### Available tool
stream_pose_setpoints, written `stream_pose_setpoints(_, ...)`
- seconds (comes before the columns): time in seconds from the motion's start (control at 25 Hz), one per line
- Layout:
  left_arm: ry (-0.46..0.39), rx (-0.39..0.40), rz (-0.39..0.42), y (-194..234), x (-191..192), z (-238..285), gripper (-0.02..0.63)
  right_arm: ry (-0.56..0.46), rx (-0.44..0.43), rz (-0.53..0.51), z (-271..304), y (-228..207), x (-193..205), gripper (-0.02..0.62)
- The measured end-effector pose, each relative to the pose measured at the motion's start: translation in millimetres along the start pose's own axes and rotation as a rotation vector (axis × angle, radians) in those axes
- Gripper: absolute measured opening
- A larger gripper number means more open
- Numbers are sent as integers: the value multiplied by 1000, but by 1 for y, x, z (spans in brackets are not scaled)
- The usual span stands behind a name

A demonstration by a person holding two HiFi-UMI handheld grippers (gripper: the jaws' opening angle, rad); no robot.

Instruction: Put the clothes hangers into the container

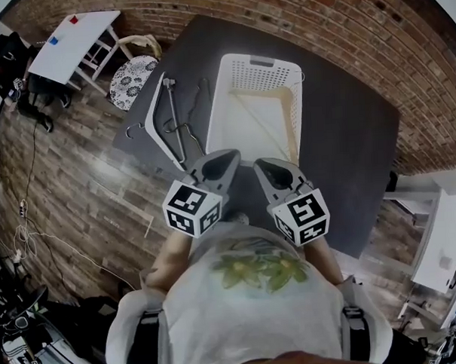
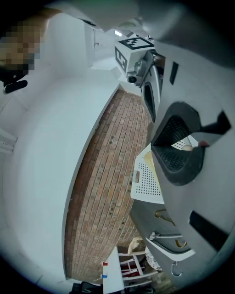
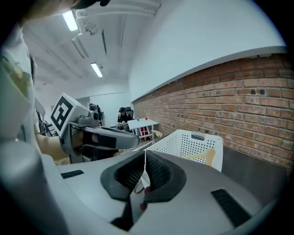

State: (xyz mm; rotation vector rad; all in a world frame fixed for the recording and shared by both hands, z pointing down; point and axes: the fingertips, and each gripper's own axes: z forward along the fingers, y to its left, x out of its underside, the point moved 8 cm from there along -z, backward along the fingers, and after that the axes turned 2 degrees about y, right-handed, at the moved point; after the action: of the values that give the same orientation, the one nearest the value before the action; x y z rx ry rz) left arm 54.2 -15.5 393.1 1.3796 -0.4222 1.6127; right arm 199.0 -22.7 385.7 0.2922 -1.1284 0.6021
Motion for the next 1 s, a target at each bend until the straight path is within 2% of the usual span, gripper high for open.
stream_pose_setpoints(0.16, -1, -44, -15, -14, 10, -13, 29, -19, -45, 45, -7, 6, 9, 32)
stream_pose_setpoints(0.36, 9, -113, -36, -17, 24, -34, 29, -2, -124, 42, -3, 21, 17, 34)
stream_pose_setpoints(0.52, -2, -143, -58, -12, 31, -49, 29, 8, -152, 52, 4, 34, 17, 34)
stream_pose_setpoints(0.8, 4, -171, -78, 19, 33, -65, 29, 43, -200, 23, 35, 58, 16, 34)
stream_pose_setpoints(1.0, 4, -207, -78, 53, 27, -89, 29, 58, -196, -13, 71, 83, 6, 34)
